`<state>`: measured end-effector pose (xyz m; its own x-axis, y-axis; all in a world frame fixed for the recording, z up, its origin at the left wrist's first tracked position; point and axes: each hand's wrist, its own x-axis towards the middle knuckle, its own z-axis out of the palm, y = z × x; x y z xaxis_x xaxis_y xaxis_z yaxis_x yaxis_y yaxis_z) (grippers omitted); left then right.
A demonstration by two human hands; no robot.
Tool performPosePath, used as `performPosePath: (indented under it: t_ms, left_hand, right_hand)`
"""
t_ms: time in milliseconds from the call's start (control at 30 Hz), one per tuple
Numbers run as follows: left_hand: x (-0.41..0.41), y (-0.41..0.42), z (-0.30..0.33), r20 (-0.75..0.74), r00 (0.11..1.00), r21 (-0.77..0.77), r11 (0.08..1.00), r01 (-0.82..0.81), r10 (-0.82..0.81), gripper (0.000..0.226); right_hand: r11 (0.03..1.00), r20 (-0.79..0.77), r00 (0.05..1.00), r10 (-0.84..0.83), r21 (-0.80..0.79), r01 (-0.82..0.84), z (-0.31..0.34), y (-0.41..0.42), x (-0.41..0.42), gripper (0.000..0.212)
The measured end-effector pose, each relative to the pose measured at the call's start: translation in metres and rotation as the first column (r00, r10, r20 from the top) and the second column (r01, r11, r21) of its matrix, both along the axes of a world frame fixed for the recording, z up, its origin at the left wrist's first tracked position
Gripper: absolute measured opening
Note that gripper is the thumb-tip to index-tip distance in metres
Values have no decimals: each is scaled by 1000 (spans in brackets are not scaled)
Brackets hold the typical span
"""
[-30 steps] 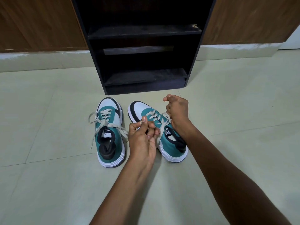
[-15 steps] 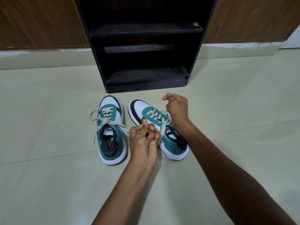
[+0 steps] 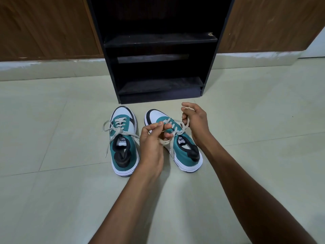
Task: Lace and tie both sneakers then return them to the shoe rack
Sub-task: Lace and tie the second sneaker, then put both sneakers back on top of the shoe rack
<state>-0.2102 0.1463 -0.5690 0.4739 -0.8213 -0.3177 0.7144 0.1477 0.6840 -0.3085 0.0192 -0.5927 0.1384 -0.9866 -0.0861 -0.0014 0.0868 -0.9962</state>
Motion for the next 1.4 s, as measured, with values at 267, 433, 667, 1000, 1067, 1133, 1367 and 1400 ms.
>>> performPosePath:
  t_ms: [267,433,667,1000,1067,1133,1367,1400]
  left_hand:
    - [7,5,-11,589,768,338,940,49,-251,19]
    - [6,12,-18,842,462,360,929,-91,-281,29]
    - [37,45,-11,817,-389,180,830,-528,-425,20]
    - [60,67,-17,796,-74,525,747,-408,-600,56]
    - [71,70,-13,783,-65,561,747,-356,-619,57]
    - [82,73,-9,742,-110,609,734,-299,-661,60]
    - [94,81,-23,767,-213,573,795,-200,-606,26]
    - [92,82,-22,775,-195,569,798,-199,-601,23]
  right_hand:
    - [999,66,998,1,39,-4,-2,31,-23,26]
    - [998,-118,991,-68,-20,66,-12,44,-38,24]
    - [976,-634,766,109,-79,-204,0,63,-55,29]
    - [836,-788,549,278,-83,-543,33,82,-8,22]
    - [794,-738,541,403,-12,-608,43,89,-1,28]
    - [747,-761,455,462,58,-662,53,94,3,44]
    - [839,-890,408,202,-58,-541,25,129,45,35]
    - [859,-873,459,166,-101,-502,23,132,46,26]
